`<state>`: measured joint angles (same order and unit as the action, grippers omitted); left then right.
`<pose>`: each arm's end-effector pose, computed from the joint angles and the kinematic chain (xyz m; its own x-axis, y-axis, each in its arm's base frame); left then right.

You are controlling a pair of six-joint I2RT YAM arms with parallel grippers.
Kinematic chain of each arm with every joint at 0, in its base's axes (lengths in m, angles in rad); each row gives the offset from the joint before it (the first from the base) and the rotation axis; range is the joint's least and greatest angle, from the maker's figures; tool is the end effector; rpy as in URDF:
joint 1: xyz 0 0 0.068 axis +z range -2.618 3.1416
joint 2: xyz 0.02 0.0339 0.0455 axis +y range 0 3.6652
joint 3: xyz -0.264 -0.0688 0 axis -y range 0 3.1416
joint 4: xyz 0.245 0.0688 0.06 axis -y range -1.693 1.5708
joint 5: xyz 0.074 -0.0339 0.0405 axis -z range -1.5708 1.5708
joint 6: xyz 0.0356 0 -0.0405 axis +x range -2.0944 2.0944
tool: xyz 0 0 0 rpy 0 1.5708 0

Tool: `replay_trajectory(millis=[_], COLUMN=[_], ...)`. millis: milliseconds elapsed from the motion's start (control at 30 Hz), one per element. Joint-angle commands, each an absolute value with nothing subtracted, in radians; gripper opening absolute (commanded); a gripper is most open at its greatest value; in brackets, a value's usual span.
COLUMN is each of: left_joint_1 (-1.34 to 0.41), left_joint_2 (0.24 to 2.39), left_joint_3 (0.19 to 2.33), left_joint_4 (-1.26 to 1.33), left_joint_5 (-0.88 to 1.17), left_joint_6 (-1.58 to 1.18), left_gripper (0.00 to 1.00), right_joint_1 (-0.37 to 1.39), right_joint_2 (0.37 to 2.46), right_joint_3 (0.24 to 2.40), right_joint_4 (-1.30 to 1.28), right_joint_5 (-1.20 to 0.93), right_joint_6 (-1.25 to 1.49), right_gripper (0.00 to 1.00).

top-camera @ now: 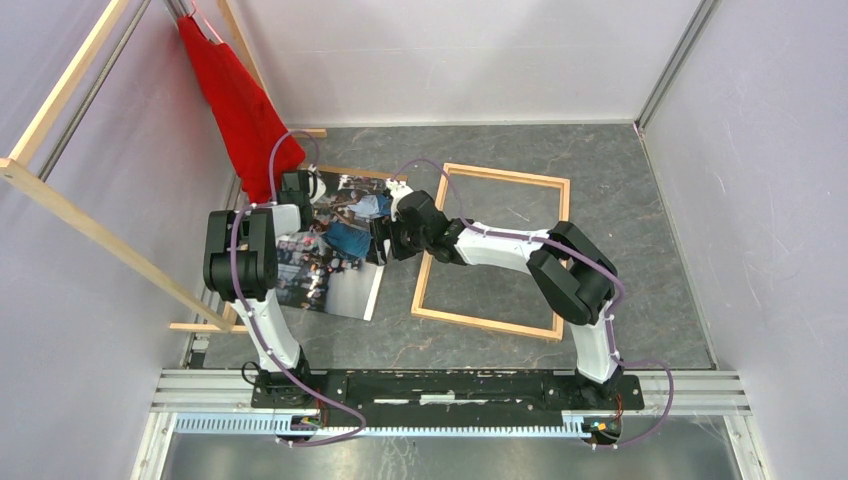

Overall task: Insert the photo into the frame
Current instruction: Move the photo to the center of the board.

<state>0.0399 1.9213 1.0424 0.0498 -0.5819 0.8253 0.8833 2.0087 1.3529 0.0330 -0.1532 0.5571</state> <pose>0.3822 0.0348 0.1346 -0.7968 0.5825 -0.1605 0.2671 0.5778 0.7712 0.2823 0.3523 0.1871 -0.7596 -0.1017 -0.6424 -0.5193 0.6894 0.5050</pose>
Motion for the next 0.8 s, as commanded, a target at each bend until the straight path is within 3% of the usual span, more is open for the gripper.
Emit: replay_trajectory(millis=[0,233,767], left_joint_1=[0.03,-0.071,-0.149], left_joint_2=[1.908,1.853,1.85], left_joint_3=[0.978,0.969,1.147], left_joint_4=[0.098,-0.122,-0.194], left_joint_5=[-0.578,-0.387,-0.384], left_joint_6=[0.845,0.665,0.636], left_gripper=[0.54,0.56,0.58], right_joint_1=[0.874,0.84,0.782], right_joint_2=[1.989,1.978,1.935], right_joint_3=[1.318,1.247,1.185], right_joint_4=[0.061,0.098,-0.042], right_joint_5=[-0.106,-0.068,0.129], right_joint_6=[0.572,0.64,0.683], right_gripper=[0.85,0.86,0.87])
